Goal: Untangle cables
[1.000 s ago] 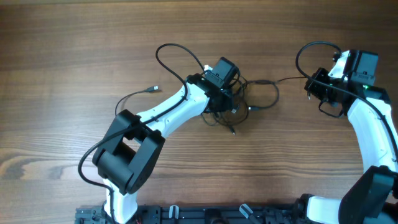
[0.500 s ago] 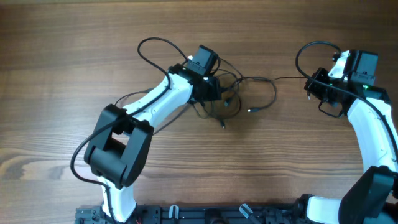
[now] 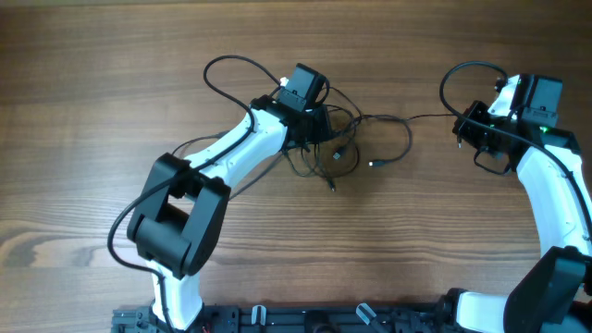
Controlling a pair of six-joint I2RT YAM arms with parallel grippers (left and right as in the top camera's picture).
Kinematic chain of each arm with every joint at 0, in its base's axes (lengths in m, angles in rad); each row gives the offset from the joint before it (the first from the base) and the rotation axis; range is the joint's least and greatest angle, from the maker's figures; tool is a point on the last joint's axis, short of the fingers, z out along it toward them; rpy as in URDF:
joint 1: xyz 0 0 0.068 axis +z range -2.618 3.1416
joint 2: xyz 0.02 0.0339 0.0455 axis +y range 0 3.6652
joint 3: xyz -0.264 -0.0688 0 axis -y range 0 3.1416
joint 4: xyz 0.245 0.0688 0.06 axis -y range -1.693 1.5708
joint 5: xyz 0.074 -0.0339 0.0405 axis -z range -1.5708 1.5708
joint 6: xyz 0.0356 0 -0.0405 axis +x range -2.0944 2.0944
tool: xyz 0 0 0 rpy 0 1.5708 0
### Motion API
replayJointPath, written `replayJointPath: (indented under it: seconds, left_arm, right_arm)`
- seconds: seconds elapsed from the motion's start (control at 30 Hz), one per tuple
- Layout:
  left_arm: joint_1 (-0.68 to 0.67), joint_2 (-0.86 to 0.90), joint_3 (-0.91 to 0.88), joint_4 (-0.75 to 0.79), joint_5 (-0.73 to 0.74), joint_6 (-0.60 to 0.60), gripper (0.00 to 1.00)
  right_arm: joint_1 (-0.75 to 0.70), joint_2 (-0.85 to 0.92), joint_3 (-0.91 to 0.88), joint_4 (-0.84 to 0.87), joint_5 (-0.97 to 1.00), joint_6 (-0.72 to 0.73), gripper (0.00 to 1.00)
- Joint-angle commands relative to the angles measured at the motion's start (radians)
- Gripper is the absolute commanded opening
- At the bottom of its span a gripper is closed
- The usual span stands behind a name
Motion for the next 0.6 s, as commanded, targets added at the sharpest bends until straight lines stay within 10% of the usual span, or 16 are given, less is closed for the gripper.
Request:
replayJointPath:
  seconds: [0.0, 0.1, 0.57]
  left_arm:
    - [-0.004, 0.060, 0.010, 0.000, -0.026, -0.025, 0.30]
    - [0.004, 0.058, 0.011, 0.000, -0.037, 0.016, 0.04]
    - [0.278, -0.228, 0.014, -0.160, -0.077, 0.092, 0.04]
  right_arm:
    - [0.003, -0.009, 0.000, 0.002, -0.017, -0.017, 0.04]
    - [0.003, -0.009, 0.000, 0.002, -0.016, -0.017, 0.04]
    - [0.003, -0.009, 0.000, 0.007, 0.067, -0.020, 0.04]
